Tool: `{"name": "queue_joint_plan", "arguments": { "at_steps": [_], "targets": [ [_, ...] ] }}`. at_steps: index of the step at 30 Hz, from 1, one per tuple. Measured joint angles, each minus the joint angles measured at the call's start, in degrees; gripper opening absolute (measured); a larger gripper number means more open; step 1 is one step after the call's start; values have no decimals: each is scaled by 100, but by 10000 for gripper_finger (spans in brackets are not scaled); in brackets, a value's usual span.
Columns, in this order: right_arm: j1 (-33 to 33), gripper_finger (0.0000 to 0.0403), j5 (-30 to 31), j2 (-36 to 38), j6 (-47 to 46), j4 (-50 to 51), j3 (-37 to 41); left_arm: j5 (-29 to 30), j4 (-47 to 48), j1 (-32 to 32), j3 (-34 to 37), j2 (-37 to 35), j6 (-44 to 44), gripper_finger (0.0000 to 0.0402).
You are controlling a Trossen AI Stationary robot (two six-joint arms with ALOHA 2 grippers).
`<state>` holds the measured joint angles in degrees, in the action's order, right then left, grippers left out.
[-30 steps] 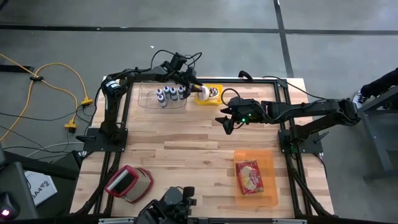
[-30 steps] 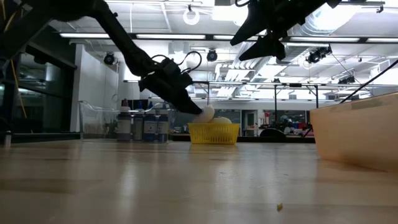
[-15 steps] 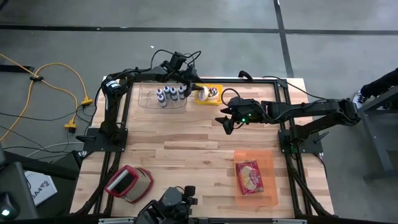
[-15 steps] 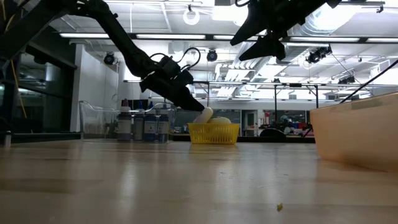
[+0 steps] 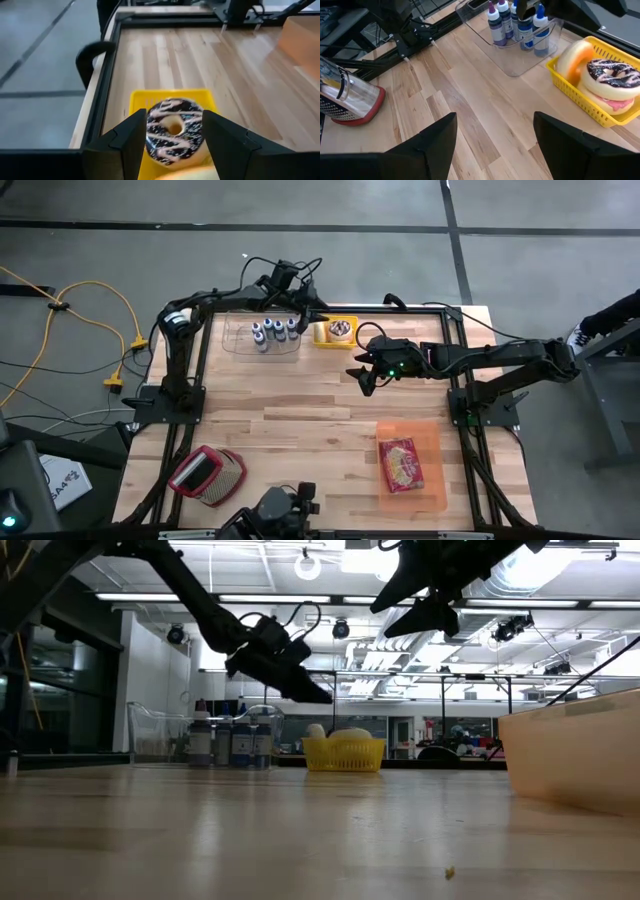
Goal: Pick & Place Food Item
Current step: Return to Home Position
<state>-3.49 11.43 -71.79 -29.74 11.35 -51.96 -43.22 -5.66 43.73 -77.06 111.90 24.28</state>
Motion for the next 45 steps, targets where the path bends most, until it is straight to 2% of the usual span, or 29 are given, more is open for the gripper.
{"name": "queue_joint_plan", "arguments": {
  "at_steps": [18, 26, 34, 45],
  "targets": [
    [2, 250, -1, 0, 0, 0, 0, 369, 28, -298, 0, -343, -7, 188],
    [2, 250, 1, 0, 0, 0, 0, 1251, 1500, -515, -2, -1078, 374, 188],
    [2, 250, 1, 0, 0, 0, 0, 1621, 2676, -889, -2, -1535, 440, 188],
    [1, 250, 0, 0, 0, 0, 0, 1549, 3825, -1195, 4, -1636, 480, 179]
  ]
}}
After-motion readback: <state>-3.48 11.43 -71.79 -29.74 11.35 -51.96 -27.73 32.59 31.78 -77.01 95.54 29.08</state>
